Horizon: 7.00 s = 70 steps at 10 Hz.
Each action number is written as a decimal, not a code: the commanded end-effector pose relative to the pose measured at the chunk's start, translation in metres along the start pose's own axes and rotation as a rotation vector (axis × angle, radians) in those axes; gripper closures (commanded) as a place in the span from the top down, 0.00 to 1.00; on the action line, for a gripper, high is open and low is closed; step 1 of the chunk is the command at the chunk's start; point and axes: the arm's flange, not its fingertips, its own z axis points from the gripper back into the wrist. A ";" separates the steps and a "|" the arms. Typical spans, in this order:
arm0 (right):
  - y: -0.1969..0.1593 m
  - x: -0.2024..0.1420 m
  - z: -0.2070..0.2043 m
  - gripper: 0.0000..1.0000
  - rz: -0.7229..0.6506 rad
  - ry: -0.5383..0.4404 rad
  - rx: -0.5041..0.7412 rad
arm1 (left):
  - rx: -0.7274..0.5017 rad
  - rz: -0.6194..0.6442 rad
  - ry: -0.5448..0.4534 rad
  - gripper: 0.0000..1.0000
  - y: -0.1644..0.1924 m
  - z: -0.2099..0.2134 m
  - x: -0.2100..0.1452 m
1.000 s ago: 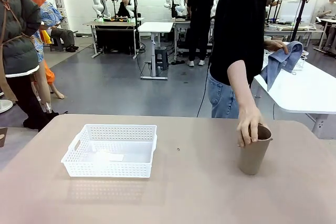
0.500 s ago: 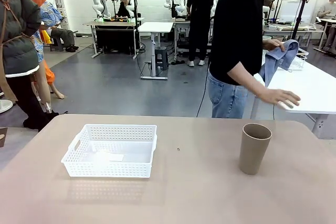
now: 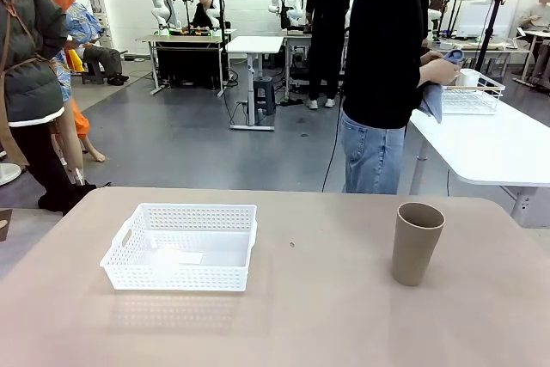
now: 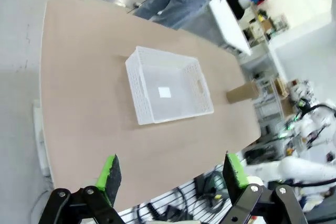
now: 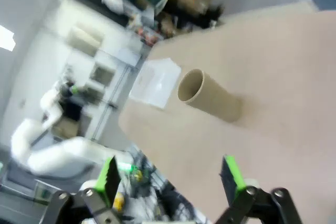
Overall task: Clean and organize the cups into the basket.
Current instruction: Pick up the Organizing basket and move it to the center of the table, then pick up the Reusable plastic cup from the right side of the table and place it inside the Organizing basket.
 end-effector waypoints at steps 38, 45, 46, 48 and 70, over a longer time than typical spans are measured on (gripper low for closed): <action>-0.092 -0.033 -0.205 1.00 0.728 0.215 0.198 | 0.886 -0.262 0.327 1.00 -0.111 -0.375 -0.007; -0.111 -0.031 -0.235 1.00 0.840 0.236 0.239 | 0.912 -0.191 0.471 1.00 -0.100 -0.375 -0.016; -0.111 -0.028 -0.243 1.00 0.877 0.233 0.192 | 0.911 -0.191 0.480 1.00 -0.098 -0.373 -0.018; -0.117 -0.022 -0.254 1.00 0.923 0.226 0.067 | 0.899 -0.174 0.491 1.00 -0.099 -0.366 -0.021; -0.138 -0.001 -0.280 1.00 1.043 0.020 0.153 | 0.778 -0.151 0.677 1.00 -0.080 -0.376 -0.033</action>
